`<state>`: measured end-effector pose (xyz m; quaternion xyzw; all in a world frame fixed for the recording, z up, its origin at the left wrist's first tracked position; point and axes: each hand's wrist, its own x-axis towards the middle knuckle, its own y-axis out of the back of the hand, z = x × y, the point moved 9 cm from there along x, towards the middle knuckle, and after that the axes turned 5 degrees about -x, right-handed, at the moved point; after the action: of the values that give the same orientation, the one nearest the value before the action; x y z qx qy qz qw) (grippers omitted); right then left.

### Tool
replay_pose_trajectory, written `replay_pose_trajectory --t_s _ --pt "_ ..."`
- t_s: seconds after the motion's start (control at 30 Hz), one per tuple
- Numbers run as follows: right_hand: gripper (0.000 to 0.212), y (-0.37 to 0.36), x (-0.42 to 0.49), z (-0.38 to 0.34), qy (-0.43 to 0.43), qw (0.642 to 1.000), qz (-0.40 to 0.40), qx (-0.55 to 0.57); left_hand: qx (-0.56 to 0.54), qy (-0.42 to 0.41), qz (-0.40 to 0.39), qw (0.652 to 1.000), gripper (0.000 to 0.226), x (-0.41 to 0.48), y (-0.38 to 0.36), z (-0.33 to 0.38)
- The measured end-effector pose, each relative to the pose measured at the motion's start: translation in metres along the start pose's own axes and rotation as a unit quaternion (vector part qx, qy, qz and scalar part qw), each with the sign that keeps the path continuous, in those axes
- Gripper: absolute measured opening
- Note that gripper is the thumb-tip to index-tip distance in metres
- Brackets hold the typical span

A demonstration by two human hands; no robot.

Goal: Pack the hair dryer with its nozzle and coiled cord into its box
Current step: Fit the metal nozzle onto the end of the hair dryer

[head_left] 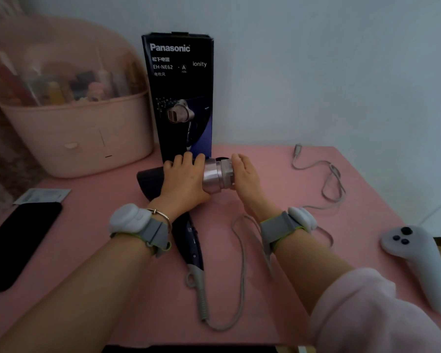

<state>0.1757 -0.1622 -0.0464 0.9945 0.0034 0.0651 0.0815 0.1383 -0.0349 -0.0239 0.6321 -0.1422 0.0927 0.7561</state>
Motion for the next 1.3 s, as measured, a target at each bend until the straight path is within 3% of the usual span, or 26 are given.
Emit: replay_pose_trajectory --t_s 0.27,0.6,0.7,0.87,1.0,1.07,1.17,1.3 --pt "0.017 -0.005 0.003 -0.008 0.028 0.999 -0.013 0.017 -0.001 -0.005 0.018 1.0 0.086 0.0 0.002 -0.004" --pt "0.02 -0.008 -0.006 -0.002 -0.02 0.999 -0.036 0.035 -0.006 -0.02 0.002 1.0 0.084 0.002 0.002 -0.007" --pt "0.027 0.004 -0.008 0.001 -0.014 0.998 -0.044 -0.034 0.037 -0.024 -0.041 0.998 0.087 0.003 -0.007 -0.014" --pt "0.028 0.066 0.008 0.004 -0.026 0.978 0.076 -0.194 0.062 0.003 -0.073 0.995 0.088 0.004 -0.011 -0.029" --pt "0.03 0.096 0.012 0.009 -0.033 0.96 0.098 -0.261 0.074 0.022 -0.081 0.994 0.09 0.003 -0.009 -0.037" --pt "0.027 0.097 0.008 0.009 -0.028 0.964 0.079 -0.253 0.078 0.029 -0.094 0.992 0.095 0.001 -0.01 -0.04" --pt "0.021 0.079 -0.003 0.005 -0.022 0.976 -0.013 -0.215 0.049 0.02 -0.1 0.994 0.092 -0.006 -0.009 -0.027" --pt "0.016 0.046 -0.021 -0.005 0.015 0.951 -0.132 -0.28 -0.092 -0.007 0.04 0.995 0.05 -0.019 0.02 0.006"
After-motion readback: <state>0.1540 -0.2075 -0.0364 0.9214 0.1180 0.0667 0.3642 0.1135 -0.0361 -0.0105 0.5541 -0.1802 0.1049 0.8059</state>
